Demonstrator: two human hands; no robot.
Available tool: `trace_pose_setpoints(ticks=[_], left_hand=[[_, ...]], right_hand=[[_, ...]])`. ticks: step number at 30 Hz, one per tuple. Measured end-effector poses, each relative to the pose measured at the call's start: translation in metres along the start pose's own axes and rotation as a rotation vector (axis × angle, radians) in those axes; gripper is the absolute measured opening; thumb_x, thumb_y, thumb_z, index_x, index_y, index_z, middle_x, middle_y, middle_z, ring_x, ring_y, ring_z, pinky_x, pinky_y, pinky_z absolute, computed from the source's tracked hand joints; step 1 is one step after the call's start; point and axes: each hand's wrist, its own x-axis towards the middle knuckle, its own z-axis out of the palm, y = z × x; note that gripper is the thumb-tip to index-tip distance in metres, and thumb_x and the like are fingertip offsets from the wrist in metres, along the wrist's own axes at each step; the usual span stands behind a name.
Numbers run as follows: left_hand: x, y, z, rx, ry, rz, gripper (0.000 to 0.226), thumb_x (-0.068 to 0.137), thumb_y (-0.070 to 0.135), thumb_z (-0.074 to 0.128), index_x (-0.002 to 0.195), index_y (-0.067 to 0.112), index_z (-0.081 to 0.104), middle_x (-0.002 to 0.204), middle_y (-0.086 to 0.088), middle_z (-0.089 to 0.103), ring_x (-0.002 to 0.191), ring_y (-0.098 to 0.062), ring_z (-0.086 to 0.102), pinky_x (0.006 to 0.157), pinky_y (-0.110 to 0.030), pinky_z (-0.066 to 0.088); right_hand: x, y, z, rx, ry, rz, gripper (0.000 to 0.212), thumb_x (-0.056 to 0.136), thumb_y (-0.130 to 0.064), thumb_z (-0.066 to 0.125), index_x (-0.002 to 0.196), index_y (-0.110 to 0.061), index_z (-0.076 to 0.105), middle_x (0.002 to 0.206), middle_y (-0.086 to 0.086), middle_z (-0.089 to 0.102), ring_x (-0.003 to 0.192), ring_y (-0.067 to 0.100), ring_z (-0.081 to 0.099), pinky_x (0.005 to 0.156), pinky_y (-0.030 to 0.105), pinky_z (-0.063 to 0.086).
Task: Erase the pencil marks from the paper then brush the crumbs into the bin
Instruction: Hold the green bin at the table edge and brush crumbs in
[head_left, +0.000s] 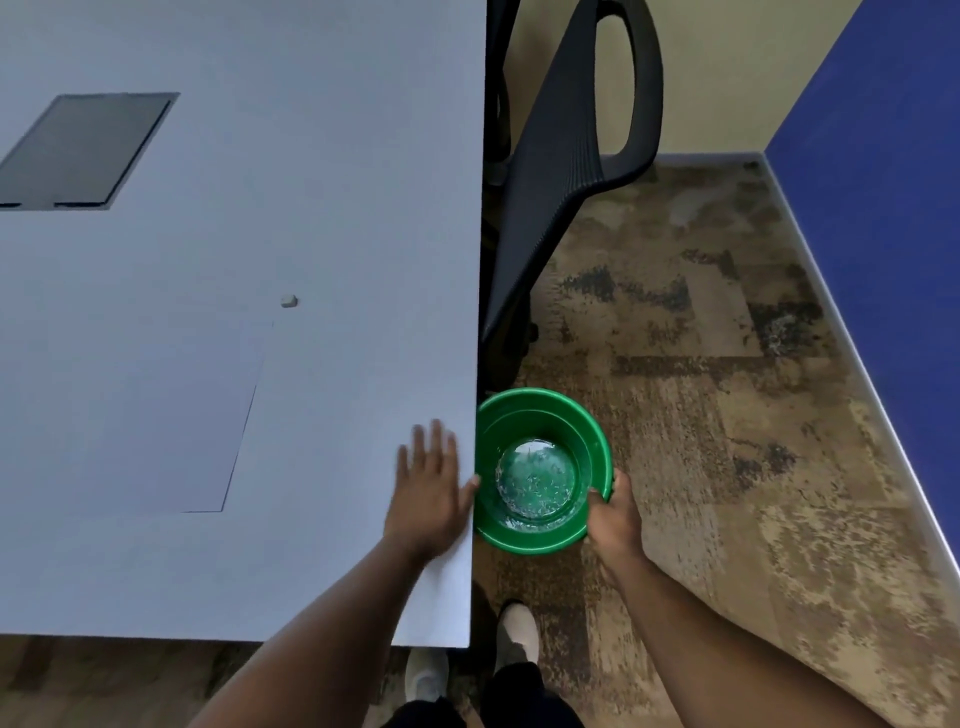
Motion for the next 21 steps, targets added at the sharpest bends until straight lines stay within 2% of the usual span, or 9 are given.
trace_pose_setpoints(ticks=[3,6,8,10,12,14,17,19,21], left_hand=[[-0.011,0.024,0.004,-0.018,-0.073,0.295,0.071,0.104,0.055,0.006,0.163,0.016,-0.001,0.167,-0.004,-0.015,0.154,-0.026,-0.022,0.129,-0.043,-0.005],[-0.017,0.040,0.010,-0.028,-0.073,0.466,0.064,0.103,0.031,0.032,0.162,0.012,0.018,0.169,-0.007,0.012,0.158,-0.025,0.003,0.128,-0.034,-0.003],[-0.022,0.050,0.003,-0.146,-0.022,0.366,0.059,0.097,0.016,0.050,0.155,0.013,0.040,0.155,-0.014,0.048,0.146,-0.031,0.040,0.123,-0.035,0.028],[-0.026,0.059,-0.010,-0.244,0.089,0.264,0.046,0.094,0.012,0.055,0.140,0.013,0.058,0.124,-0.014,0.068,0.115,-0.033,0.062,0.094,-0.039,0.051],[-0.030,0.066,-0.020,-0.283,0.166,0.198,0.036,0.099,0.018,0.050,0.131,0.011,0.064,0.112,-0.013,0.071,0.101,-0.031,0.066,0.083,-0.039,0.054],[-0.031,0.070,-0.028,-0.313,0.200,0.144,0.032,0.103,0.026,0.050,0.127,0.012,0.066,0.111,-0.010,0.073,0.099,-0.030,0.067,0.082,-0.039,0.055],[-0.034,0.078,-0.031,-0.366,0.253,0.066,0.023,0.101,0.029,0.059,0.119,0.017,0.069,0.110,-0.004,0.073,0.097,-0.024,0.068,0.080,-0.033,0.052],[-0.038,0.083,-0.030,-0.422,0.237,0.030,0.026,0.099,0.025,0.063,0.124,0.018,0.065,0.117,-0.004,0.069,0.107,-0.023,0.063,0.086,-0.032,0.048],[-0.048,0.086,-0.027,-0.487,0.167,0.031,0.050,0.094,0.023,0.070,0.141,0.018,0.054,0.136,-0.004,0.058,0.126,-0.023,0.052,0.104,-0.032,0.042]], right_hand=[[-0.002,-0.001,-0.003,-0.013,0.000,0.002,0.032,0.099,-0.016,0.050,0.126,-0.033,0.048,0.097,0.002,0.067,0.084,0.025,0.068,0.075,0.047,0.060],[-0.005,-0.003,-0.006,-0.031,0.008,0.010,0.029,0.099,-0.019,0.049,0.124,-0.034,0.047,0.097,0.003,0.067,0.084,0.027,0.068,0.076,0.052,0.060],[-0.006,-0.004,-0.011,-0.038,0.014,0.016,0.030,0.100,-0.018,0.048,0.126,-0.033,0.046,0.099,0.004,0.066,0.085,0.028,0.068,0.077,0.053,0.059],[-0.010,-0.006,-0.018,-0.038,0.026,0.018,0.032,0.100,-0.017,0.048,0.128,-0.032,0.045,0.101,0.005,0.065,0.086,0.028,0.067,0.078,0.053,0.059],[-0.016,-0.008,-0.024,-0.027,0.056,0.010,0.035,0.100,-0.015,0.047,0.132,-0.030,0.045,0.104,0.007,0.065,0.087,0.027,0.065,0.077,0.046,0.058],[-0.021,-0.009,-0.030,-0.023,0.097,-0.006,0.036,0.101,-0.015,0.047,0.136,-0.025,0.044,0.107,0.009,0.065,0.088,0.028,0.063,0.075,0.038,0.053],[-0.030,-0.006,-0.039,0.002,0.155,-0.002,0.035,0.101,-0.016,0.046,0.135,-0.023,0.044,0.108,0.011,0.065,0.089,0.030,0.064,0.078,0.044,0.056],[-0.038,-0.004,-0.046,0.019,0.196,0.007,0.032,0.101,-0.015,0.045,0.132,-0.022,0.045,0.105,0.011,0.063,0.086,0.030,0.062,0.078,0.044,0.055],[-0.051,0.000,-0.053,0.042,0.234,0.004,0.030,0.101,-0.012,0.045,0.130,-0.019,0.046,0.103,0.010,0.061,0.084,0.029,0.059,0.077,0.041,0.053]])
